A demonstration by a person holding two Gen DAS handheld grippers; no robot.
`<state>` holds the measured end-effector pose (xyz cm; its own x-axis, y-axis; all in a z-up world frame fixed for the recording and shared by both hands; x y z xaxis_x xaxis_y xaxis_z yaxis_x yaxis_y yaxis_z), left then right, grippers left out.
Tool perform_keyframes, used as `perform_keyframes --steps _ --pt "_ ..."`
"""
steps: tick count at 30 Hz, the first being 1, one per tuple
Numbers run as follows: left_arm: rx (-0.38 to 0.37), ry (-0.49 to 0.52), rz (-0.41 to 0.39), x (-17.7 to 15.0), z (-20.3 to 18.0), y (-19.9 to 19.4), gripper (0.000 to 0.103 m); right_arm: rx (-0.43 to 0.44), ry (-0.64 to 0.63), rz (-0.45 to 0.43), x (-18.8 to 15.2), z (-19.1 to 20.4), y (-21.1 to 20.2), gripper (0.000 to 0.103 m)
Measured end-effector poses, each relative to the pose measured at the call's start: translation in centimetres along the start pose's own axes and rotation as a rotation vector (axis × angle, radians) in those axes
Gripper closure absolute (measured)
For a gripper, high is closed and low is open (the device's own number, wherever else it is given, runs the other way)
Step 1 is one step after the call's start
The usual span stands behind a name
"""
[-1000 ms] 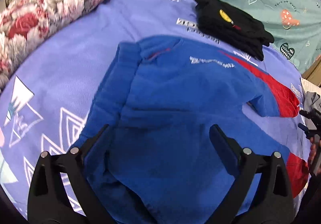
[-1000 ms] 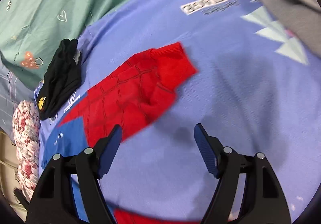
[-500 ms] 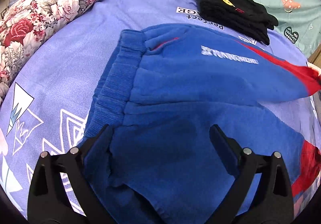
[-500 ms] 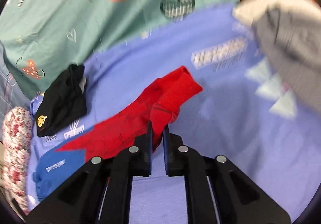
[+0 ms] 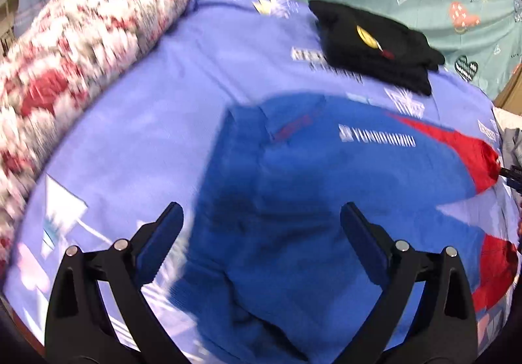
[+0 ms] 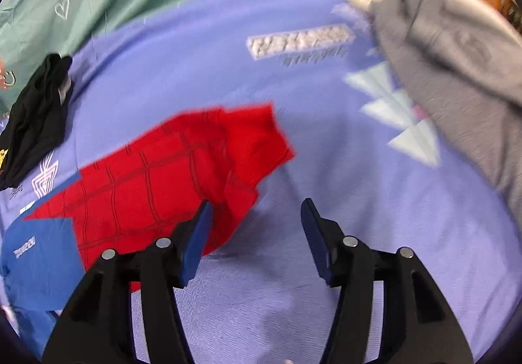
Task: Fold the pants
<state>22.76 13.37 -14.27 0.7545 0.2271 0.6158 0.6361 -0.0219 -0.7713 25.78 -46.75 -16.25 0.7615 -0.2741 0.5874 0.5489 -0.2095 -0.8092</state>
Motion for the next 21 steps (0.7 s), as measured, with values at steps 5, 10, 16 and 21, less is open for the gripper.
perform_keyframes --steps 5,10,16,21 --pt "0.034 0.031 -0.028 4.7 0.8 2.0 0.005 0.068 0.003 -0.072 1.2 1.5 -2.4 0.045" --pt "-0.03 0.057 0.055 5.4 -0.4 5.6 0.005 0.126 -0.055 -0.066 1.3 4.5 -2.8 0.045" --pt "-0.076 0.098 0.113 4.7 -1.9 8.1 0.015 0.172 -0.085 -0.01 1.8 7.5 -0.9 0.045" --pt "-0.084 0.109 0.14 4.9 -2.4 8.9 0.075 0.246 -0.146 0.067 2.2 11.1 1.7 0.045"
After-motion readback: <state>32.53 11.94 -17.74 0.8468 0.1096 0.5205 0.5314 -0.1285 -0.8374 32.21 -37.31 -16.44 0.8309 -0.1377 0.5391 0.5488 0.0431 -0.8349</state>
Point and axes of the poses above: each gripper's, at about its wrist camera, not at the fingertips, and y roughly the way its jaws point, z to its left, x to its top, the point moved 10 cm from there along y, roughly the way its jaws point, and after that the axes turned 8 degrees about -y, right-handed, at the moved point
